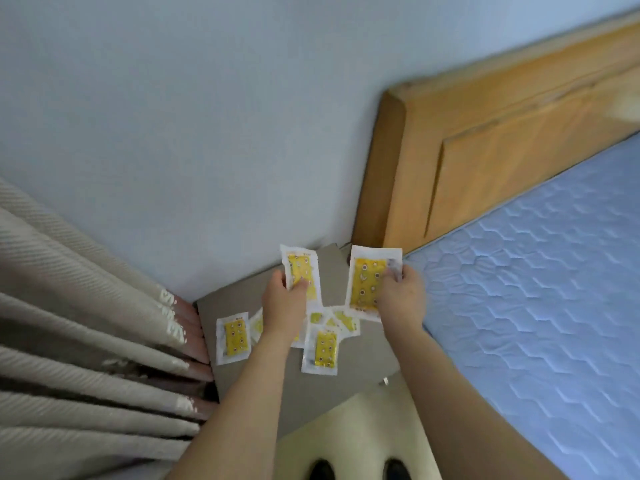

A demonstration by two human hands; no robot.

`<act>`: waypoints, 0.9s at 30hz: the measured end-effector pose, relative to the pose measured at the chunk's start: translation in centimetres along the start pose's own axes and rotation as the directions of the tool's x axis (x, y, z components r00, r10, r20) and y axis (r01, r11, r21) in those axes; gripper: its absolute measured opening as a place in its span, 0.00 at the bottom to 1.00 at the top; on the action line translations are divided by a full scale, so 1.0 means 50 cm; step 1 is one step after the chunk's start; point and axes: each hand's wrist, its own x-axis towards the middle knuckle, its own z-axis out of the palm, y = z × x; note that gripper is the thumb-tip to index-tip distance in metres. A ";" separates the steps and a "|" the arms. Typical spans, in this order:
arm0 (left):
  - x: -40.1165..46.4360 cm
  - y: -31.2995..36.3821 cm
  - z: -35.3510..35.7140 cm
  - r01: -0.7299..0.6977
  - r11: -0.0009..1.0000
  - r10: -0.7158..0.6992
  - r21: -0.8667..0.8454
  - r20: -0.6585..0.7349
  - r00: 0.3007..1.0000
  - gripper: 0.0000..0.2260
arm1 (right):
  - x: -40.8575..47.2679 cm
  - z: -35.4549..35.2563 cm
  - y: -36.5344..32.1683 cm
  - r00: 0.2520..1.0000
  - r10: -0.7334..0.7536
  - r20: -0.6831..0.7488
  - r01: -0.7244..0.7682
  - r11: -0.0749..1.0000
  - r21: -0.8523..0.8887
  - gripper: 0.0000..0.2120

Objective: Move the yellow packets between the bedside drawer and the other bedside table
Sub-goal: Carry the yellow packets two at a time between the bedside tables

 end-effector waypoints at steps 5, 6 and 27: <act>-0.125 0.170 0.108 -0.184 0.983 0.185 -0.026 0.069 0.980 0.04 | 0.001 -0.251 -0.046 0.975 0.014 -0.221 0.030 0.981 0.193 0.11; -0.155 0.195 0.137 -0.216 0.976 0.217 -0.021 0.100 0.971 0.04 | 0.001 -0.306 -0.042 0.962 0.018 -0.274 0.042 0.977 0.211 0.11; -1.615 0.133 0.949 -0.439 0.847 0.372 -0.298 0.924 0.090 0.06 | -0.634 -1.699 0.683 0.065 0.458 -0.887 0.068 0.884 0.462 0.12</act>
